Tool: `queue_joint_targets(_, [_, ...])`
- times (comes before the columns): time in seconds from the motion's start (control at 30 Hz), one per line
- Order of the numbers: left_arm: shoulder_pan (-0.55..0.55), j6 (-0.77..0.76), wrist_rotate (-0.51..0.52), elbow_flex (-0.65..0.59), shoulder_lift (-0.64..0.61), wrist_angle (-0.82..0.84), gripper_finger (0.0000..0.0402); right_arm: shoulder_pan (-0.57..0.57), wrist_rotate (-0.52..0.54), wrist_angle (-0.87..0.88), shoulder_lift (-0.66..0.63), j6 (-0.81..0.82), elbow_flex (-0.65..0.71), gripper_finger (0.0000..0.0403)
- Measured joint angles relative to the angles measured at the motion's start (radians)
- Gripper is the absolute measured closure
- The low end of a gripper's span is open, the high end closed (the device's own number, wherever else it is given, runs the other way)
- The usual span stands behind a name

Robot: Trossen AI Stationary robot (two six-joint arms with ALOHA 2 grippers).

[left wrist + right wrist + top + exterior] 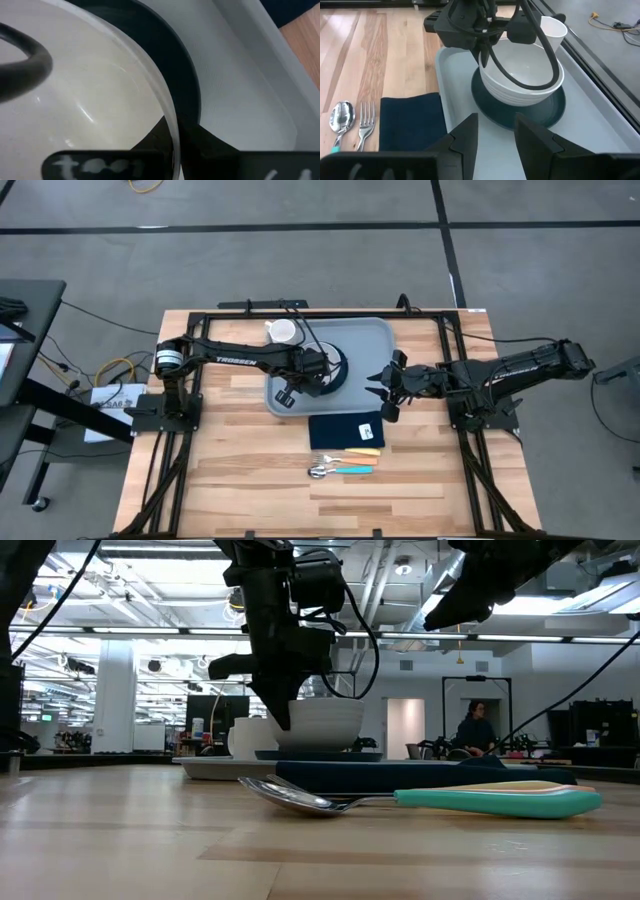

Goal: Set up tray
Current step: Put the white bowl on the black plate on the gray serving tray

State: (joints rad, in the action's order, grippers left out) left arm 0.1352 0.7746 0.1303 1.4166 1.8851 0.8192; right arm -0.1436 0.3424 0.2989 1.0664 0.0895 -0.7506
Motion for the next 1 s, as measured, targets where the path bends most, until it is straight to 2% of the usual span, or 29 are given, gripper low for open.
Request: queue_joint_targets(1.0, [0.0, -0.003, 0.0, 0.0, 0.0, -0.011, 0.0401, 0.0, 0.0, 0.0, 0.0, 0.008, 0.0, 0.0284])
